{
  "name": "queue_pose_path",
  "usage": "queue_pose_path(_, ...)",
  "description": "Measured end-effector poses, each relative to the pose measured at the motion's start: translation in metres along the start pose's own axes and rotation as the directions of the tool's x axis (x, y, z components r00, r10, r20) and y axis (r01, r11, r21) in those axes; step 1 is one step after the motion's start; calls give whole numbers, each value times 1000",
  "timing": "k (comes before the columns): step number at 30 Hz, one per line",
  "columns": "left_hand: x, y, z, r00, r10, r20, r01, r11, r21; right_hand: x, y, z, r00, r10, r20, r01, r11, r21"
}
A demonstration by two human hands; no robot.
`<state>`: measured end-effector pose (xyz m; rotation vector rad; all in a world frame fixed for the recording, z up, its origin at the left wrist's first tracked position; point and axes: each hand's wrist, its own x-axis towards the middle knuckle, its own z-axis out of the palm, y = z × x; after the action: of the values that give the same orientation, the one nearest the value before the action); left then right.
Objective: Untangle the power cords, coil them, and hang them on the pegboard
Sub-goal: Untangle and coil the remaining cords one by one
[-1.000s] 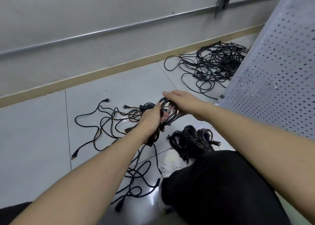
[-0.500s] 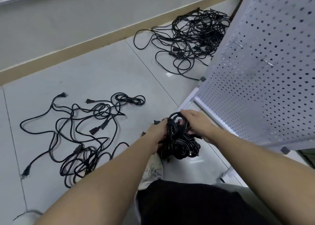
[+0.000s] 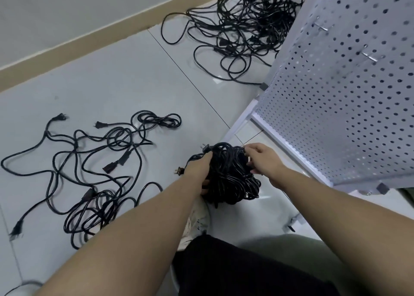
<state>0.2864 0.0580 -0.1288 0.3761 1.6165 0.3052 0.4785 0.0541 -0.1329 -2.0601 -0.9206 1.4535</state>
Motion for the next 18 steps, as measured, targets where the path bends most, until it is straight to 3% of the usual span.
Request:
queue_pose_path(8, -45, -4, -30, 994, 109, -6, -108, 985, 138, -44, -31, 12, 995, -98, 22, 99, 994, -49)
queue_pose_path(12, -68, -7, -57, 987, 159, 15, -160, 980, 118, -71, -47, 25, 989, -146, 40, 148, 987, -58)
queue_pose_path(18, -88, -23, -102, 976, 219, 10, -219, 969, 111, -104, -63, 66, 965, -158, 208, 195, 966, -171)
